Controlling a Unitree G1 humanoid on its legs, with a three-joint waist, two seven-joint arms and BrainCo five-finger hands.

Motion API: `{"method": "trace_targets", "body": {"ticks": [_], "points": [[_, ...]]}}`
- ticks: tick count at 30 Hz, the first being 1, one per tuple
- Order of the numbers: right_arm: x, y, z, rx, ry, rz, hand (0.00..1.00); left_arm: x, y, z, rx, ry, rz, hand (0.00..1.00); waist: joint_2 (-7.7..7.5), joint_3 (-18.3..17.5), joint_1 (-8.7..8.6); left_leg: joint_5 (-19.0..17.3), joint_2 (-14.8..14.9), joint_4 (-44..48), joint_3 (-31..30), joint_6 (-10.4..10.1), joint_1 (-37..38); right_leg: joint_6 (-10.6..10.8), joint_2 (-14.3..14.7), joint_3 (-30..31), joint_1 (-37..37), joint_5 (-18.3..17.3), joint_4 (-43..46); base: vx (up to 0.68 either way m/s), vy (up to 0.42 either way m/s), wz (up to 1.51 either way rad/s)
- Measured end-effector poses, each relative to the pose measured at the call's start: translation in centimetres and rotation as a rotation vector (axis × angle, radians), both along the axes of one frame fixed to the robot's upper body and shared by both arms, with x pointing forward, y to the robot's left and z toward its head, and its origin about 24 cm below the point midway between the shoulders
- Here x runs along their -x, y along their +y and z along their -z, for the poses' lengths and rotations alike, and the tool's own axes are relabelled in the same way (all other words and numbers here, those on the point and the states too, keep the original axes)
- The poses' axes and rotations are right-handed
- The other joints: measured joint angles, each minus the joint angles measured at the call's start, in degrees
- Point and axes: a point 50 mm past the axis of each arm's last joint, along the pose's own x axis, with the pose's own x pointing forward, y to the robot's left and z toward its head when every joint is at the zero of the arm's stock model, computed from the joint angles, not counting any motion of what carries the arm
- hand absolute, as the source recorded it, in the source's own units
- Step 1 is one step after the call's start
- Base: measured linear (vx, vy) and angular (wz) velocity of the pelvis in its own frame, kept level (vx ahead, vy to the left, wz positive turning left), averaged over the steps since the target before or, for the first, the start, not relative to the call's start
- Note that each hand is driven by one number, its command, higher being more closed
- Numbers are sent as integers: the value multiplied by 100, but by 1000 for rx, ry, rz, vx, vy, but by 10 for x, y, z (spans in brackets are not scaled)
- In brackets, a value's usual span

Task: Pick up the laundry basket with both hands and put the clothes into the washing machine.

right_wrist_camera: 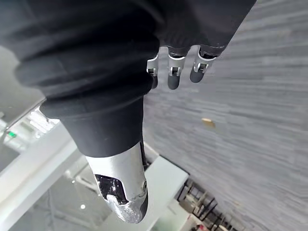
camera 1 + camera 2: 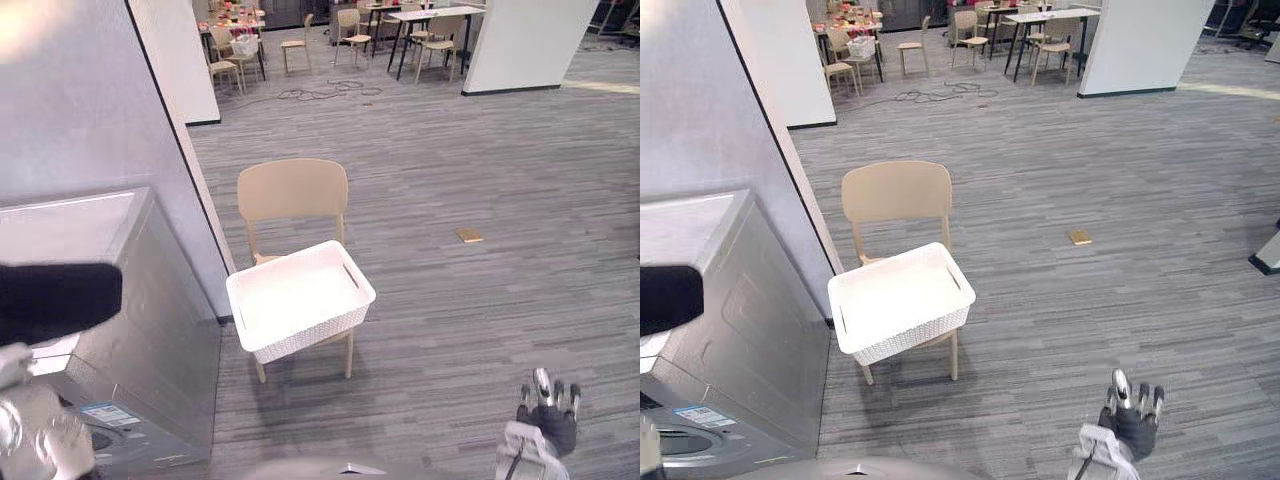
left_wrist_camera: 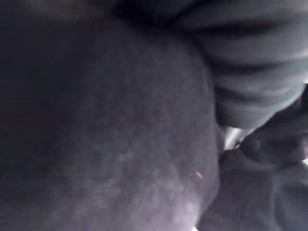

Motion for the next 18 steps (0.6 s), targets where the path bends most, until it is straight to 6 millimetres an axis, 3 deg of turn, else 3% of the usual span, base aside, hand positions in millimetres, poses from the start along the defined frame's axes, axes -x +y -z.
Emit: {"method": "trace_targets", "body": {"ticks": [4, 9, 13, 18], "points": [[5, 4, 7, -27, 20, -38, 0, 29, -7, 26, 65, 143, -40, 100, 35, -45, 93, -15, 28, 0, 13, 10, 92, 12, -19, -91, 120, -61, 27, -11, 10, 7], [14, 10, 25, -80, 80, -69, 0, 44, -15, 47, 136, 220, -59, 100, -17, -61, 207, -14, 99, 1, 197, 9, 93, 17, -28, -260, 177, -73, 23, -25, -1, 14], [28, 18, 51, -172, 178, -74, 0, 51, -16, 83, 267, 329, -77, 100, -17, -58, 242, -16, 131, 1, 338, 7, 115, 19, -46, -318, 216, -74, 25, -14, 5, 6], [40, 25, 72, -287, 223, -17, 0, 69, -33, 151, 524, 540, -37, 100, -85, -37, 278, -17, 163, 5, 479, 4, 152, 34, -51, -302, 133, -116, 209, -9, 8, -8]]}}
